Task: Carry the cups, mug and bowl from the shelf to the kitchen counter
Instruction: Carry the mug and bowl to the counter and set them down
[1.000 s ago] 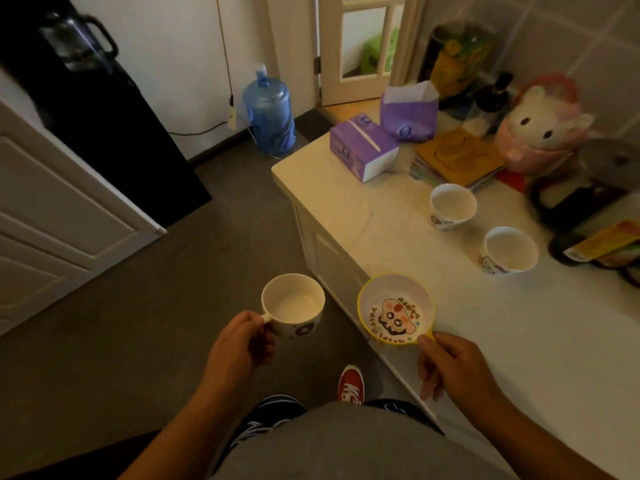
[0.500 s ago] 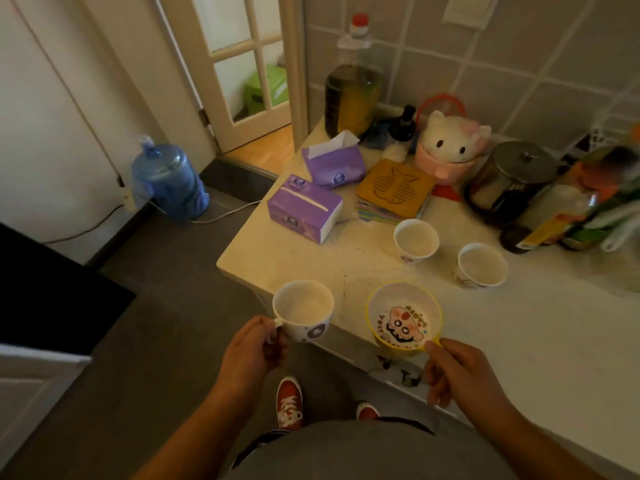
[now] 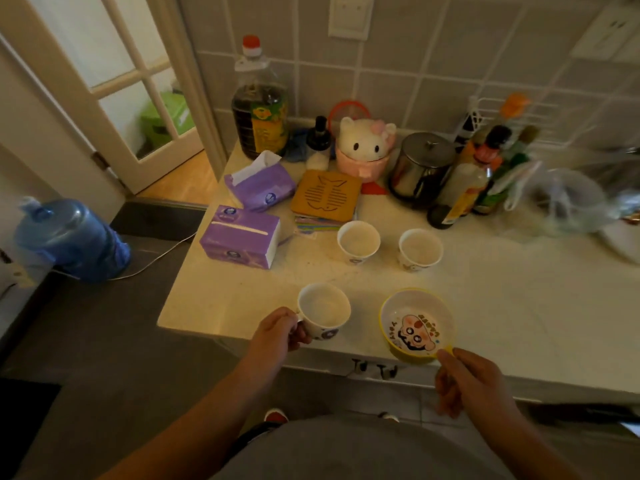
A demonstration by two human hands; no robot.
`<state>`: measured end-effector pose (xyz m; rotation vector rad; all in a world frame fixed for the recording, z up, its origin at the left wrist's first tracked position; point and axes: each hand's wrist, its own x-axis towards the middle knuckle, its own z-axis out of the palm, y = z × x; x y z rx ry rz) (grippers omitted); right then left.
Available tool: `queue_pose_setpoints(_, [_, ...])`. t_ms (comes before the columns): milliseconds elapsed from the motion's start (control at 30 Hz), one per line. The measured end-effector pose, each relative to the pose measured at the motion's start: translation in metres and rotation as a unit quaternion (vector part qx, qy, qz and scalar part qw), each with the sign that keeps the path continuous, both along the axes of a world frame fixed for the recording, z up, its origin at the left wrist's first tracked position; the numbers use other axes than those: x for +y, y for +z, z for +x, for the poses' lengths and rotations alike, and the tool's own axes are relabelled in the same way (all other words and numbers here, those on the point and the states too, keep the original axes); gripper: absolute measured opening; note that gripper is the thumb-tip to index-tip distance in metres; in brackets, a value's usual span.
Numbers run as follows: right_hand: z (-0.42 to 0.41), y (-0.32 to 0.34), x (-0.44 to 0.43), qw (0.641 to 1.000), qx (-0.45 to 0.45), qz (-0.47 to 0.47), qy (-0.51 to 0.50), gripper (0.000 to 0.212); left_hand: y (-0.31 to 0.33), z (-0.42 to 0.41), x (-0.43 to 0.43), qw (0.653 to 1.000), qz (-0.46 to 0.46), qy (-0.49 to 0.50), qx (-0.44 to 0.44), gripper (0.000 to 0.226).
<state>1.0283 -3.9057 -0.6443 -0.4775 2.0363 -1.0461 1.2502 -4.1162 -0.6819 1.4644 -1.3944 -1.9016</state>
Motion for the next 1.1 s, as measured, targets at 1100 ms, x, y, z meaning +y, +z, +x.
queue_pose_setpoints(1100, [-0.07,-0.003,0.023,1.0,0.012,-0.027,-0.002,0.037,-0.018,-0.05,-0.002,0.989,-0.06,-0.101,-0.085,0.019])
